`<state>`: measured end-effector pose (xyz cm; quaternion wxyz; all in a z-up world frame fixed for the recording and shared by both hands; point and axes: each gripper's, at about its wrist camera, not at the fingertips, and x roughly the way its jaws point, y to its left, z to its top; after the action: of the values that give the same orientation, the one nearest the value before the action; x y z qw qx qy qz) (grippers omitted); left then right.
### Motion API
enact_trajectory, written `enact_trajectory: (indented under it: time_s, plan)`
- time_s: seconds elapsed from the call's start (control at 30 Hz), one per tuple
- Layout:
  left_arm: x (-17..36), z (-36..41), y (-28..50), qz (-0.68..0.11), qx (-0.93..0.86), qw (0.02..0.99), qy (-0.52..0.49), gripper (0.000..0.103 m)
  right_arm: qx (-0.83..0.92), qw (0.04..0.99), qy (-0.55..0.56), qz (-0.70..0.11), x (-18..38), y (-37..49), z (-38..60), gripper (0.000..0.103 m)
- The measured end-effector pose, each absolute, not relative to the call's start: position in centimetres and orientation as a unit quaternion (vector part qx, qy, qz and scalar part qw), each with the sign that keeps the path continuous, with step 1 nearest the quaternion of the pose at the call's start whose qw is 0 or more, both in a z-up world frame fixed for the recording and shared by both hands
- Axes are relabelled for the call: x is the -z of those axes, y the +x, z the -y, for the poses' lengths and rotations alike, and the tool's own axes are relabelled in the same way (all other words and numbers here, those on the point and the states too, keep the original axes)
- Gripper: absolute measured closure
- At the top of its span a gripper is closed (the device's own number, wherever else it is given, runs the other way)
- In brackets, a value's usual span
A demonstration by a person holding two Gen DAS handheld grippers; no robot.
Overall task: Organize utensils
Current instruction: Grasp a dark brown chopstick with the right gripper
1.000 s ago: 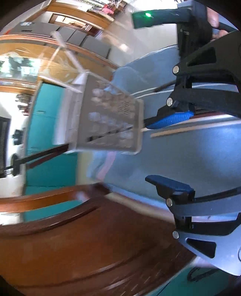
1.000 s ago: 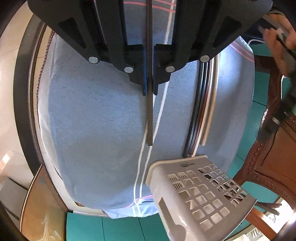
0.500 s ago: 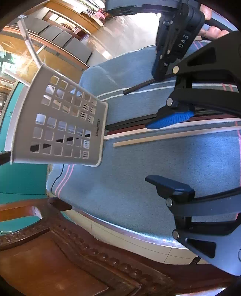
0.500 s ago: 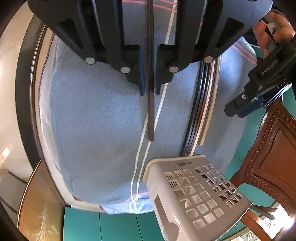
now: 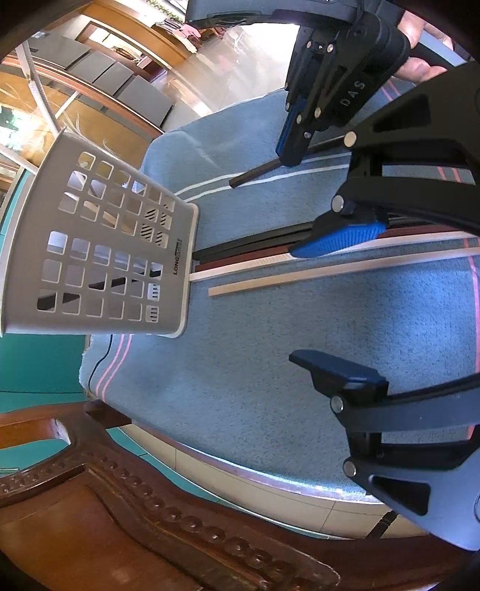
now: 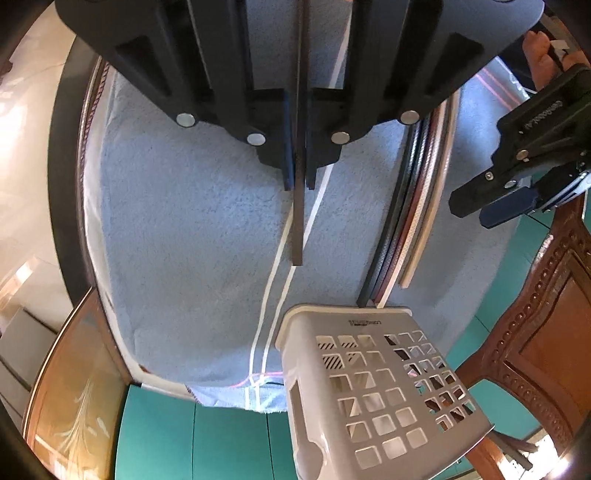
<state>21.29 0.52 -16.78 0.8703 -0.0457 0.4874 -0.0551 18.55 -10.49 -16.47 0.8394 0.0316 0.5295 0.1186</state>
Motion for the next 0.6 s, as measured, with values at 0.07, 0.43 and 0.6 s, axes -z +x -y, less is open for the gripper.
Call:
enact_trajectory:
  time_s: [0.07, 0.43, 0.6]
  plan:
    - [16.9, -0.6, 21.2, -0.488, 0.055, 0.87, -0.046, 0.051, -0.123, 0.835, 0.04, -0.536, 16.5, 18.6, 10.6, 0.096]
    - [17.2, -0.6, 21.3, -0.493, 0.055, 0.867, -0.046, 0.05, -0.125, 0.823, 0.064, -0.55, 16.5, 18.9, 11.4, 0.096]
    - [16.9, -1.0, 21.3, -0.49, 0.057, 0.868, -0.053, 0.048, -0.123, 0.824, 0.056, -0.55, 16.5, 18.6, 11.3, 0.096]
